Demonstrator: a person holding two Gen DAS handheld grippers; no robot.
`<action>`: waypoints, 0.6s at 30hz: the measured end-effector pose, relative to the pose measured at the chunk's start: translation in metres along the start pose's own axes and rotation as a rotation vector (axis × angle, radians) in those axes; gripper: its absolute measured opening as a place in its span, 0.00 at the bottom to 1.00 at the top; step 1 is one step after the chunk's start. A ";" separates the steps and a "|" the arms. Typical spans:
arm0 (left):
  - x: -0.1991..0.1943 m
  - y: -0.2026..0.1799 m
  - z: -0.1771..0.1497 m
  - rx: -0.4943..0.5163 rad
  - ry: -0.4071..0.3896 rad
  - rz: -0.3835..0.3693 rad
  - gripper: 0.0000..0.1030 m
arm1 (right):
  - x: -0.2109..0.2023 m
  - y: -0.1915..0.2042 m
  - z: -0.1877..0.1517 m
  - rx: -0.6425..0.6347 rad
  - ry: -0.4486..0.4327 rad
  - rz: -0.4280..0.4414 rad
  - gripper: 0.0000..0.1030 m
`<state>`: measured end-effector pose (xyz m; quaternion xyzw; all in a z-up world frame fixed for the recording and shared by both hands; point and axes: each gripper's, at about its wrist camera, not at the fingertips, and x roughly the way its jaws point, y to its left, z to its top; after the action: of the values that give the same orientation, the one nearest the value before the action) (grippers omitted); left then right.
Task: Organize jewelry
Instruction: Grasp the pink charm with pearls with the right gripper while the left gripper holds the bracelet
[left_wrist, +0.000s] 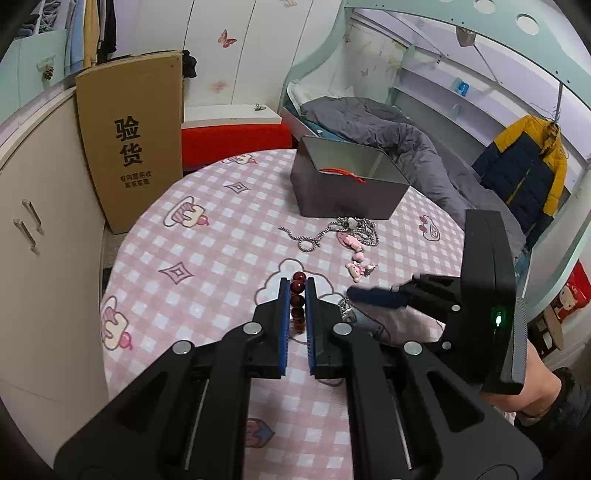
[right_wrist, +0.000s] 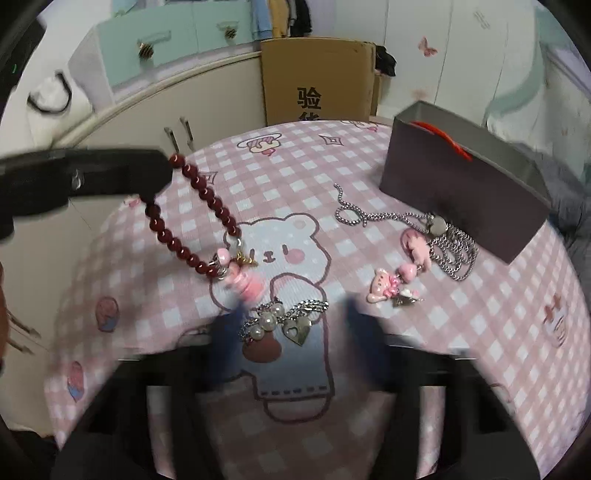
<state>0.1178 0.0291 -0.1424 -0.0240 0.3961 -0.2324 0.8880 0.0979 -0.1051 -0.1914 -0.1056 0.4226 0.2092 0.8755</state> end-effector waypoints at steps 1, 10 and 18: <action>-0.002 0.001 0.001 0.000 -0.005 0.002 0.08 | -0.001 -0.002 -0.003 0.006 0.002 0.006 0.08; -0.011 0.002 0.007 0.017 -0.026 -0.007 0.08 | -0.022 -0.024 -0.012 0.113 -0.011 0.095 0.11; -0.004 0.006 -0.001 0.014 0.003 -0.001 0.08 | -0.005 0.028 0.017 -0.084 -0.044 0.174 0.48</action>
<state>0.1167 0.0359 -0.1417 -0.0175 0.3960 -0.2355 0.8874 0.0943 -0.0752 -0.1767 -0.1006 0.4018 0.3043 0.8578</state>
